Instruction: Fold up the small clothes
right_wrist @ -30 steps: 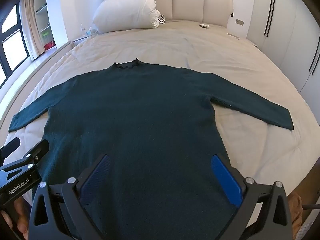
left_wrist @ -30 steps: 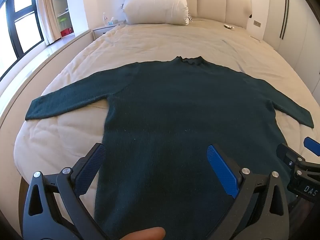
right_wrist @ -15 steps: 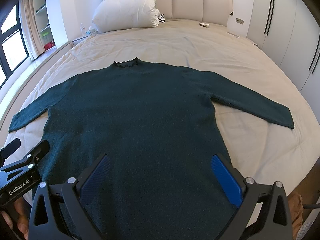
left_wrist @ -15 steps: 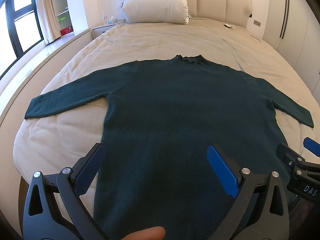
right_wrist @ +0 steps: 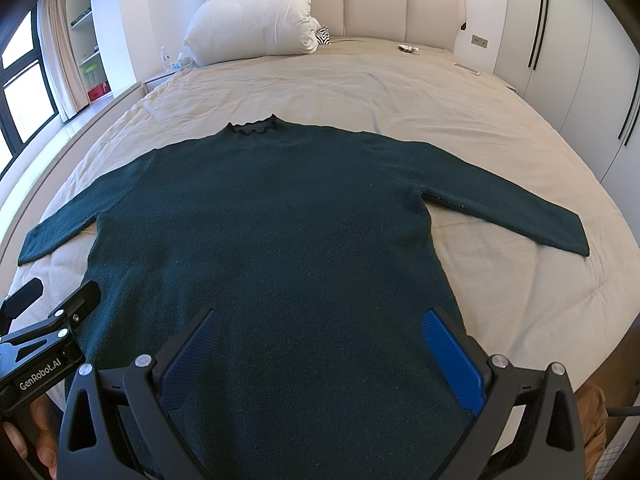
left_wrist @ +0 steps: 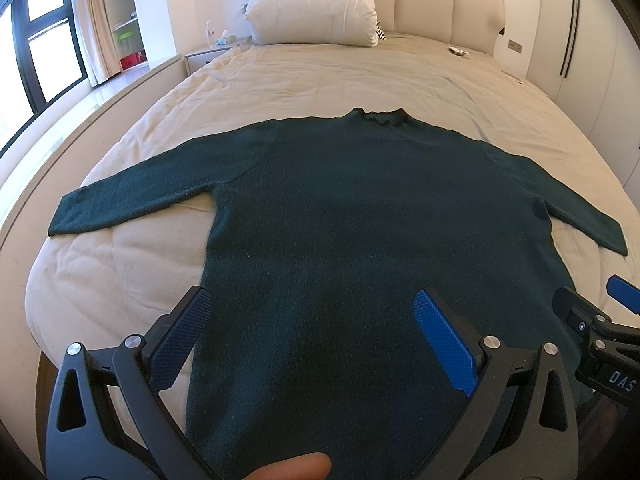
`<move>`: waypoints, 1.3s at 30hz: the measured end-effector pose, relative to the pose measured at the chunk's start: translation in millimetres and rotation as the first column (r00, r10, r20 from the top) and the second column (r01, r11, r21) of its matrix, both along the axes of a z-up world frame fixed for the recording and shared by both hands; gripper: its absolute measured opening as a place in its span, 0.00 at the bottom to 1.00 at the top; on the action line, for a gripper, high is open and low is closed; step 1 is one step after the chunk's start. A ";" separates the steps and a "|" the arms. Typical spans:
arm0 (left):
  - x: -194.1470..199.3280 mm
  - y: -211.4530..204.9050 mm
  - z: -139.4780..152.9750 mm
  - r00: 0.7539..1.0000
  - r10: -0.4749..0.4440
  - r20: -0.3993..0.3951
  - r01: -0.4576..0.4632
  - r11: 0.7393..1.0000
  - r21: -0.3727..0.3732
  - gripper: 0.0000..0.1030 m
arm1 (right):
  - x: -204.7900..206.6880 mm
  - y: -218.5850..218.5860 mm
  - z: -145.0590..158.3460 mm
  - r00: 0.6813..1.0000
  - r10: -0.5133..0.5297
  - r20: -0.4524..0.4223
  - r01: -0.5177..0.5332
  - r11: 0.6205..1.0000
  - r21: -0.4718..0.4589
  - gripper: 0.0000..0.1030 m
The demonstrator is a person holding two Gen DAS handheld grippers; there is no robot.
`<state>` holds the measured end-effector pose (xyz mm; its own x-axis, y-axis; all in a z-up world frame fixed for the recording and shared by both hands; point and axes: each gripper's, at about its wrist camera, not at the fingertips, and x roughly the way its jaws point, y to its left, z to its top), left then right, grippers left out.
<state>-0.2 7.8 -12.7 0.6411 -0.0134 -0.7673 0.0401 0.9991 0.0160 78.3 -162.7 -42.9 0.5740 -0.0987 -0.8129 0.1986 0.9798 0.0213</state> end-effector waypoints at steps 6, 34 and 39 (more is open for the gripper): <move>0.3 -0.5 0.1 1.000 0.000 -0.002 0.000 1.000 0.000 1.00 | -0.1 1.8 -1.5 1.000 -0.001 0.000 0.001 1.000 0.000 1.00; -2.3 -2.2 -2.2 1.000 -0.022 -0.015 0.021 0.999 -0.031 1.00 | -0.3 2.7 -3.0 1.000 -0.001 -0.003 0.001 1.000 0.005 1.00; -1.3 -2.9 -1.1 0.999 -0.029 -0.018 0.028 0.999 -0.046 1.00 | -0.2 2.1 -2.9 1.000 -0.001 -0.003 0.001 1.000 0.005 1.00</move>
